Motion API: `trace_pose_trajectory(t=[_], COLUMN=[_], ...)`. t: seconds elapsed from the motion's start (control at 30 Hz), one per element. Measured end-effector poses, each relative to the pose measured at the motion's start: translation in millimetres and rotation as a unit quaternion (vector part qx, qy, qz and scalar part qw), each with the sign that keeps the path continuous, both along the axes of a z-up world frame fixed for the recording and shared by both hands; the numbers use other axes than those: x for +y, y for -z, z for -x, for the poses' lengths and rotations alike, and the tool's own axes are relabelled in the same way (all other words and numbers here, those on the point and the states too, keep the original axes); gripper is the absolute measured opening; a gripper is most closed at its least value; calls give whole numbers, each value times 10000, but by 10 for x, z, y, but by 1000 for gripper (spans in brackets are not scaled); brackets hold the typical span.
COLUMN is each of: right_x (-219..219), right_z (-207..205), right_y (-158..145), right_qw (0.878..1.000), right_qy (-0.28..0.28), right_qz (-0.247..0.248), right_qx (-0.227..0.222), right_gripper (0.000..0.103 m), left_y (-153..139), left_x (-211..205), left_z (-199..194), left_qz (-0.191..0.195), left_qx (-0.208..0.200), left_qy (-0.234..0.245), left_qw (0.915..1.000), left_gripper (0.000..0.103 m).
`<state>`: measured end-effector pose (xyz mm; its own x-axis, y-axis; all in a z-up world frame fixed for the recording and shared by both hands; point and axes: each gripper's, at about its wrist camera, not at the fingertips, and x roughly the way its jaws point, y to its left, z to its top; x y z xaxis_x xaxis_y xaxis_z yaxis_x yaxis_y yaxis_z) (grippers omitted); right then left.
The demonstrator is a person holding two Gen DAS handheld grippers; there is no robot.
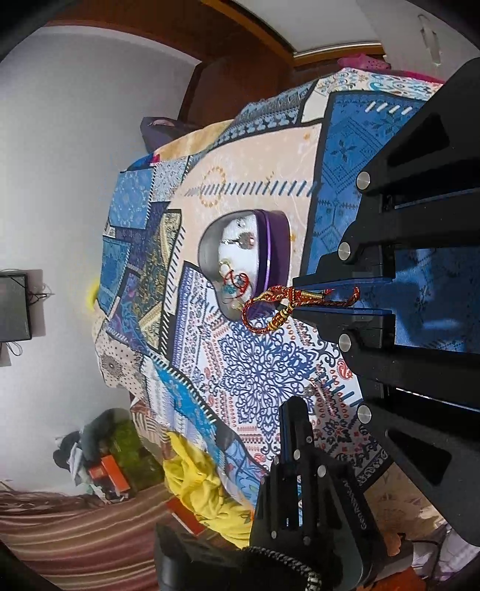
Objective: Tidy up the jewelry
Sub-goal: 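Grasp the small silver star charm with the left gripper while the right holds the bracelet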
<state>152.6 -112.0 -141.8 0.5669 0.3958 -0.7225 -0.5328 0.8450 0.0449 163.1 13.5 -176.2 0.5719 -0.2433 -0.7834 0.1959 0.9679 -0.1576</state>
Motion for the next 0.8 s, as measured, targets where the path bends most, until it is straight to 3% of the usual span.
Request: trace_pose_trajectory(t=[0.2,0.43,0.8], right_x=[-65,-82,-134], right_z=[30,47,16], right_y=[-89,-73,-17], right_qw=[9999,9999,10000], right_qy=[40,-10,10], right_qz=[-90,-96,-75], right_qx=[-94,-108,-36], right_gripper=[8,8,8], left_y=[-129,102,303], left_x=[81,72,-70], left_z=[14,-36,-117], left_qz=[80,-61,-217], left_qx=[-96,396,591], left_qy=[-107,-143,-6], left_qw=[9999,9991,9980], left_gripper=[1,17,21])
